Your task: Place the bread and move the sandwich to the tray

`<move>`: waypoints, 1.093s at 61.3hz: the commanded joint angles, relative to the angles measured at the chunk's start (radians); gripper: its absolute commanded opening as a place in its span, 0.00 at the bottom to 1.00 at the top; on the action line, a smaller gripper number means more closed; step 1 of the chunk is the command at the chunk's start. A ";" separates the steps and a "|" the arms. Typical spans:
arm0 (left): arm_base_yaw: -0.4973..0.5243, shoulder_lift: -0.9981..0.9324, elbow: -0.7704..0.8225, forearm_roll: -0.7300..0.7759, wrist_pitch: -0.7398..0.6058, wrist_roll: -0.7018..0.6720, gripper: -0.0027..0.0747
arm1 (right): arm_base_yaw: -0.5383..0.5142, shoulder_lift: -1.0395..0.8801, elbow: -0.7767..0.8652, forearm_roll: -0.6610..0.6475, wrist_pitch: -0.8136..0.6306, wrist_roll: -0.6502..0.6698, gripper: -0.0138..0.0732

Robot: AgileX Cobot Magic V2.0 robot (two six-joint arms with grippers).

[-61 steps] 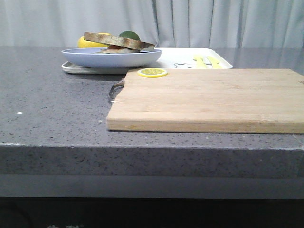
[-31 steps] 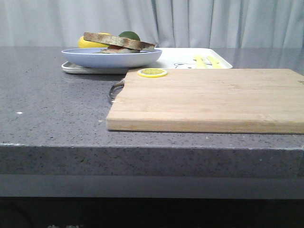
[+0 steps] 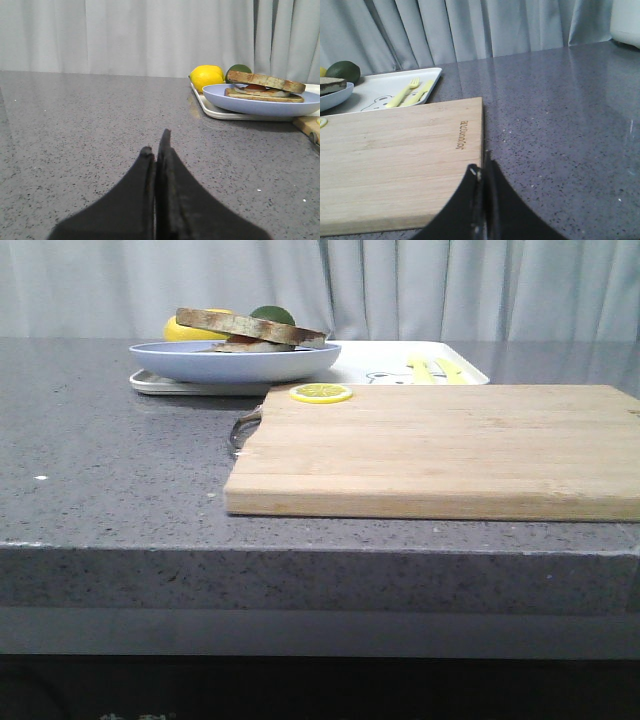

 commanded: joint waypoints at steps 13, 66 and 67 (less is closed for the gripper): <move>0.003 -0.021 0.001 -0.006 -0.083 -0.008 0.01 | -0.001 -0.020 -0.003 -0.029 -0.084 0.036 0.08; 0.003 -0.021 0.001 -0.006 -0.083 -0.008 0.01 | 0.034 -0.019 -0.003 -0.071 -0.098 0.088 0.08; 0.003 -0.021 0.001 -0.006 -0.083 -0.008 0.01 | 0.034 -0.019 -0.003 -0.071 -0.098 0.088 0.08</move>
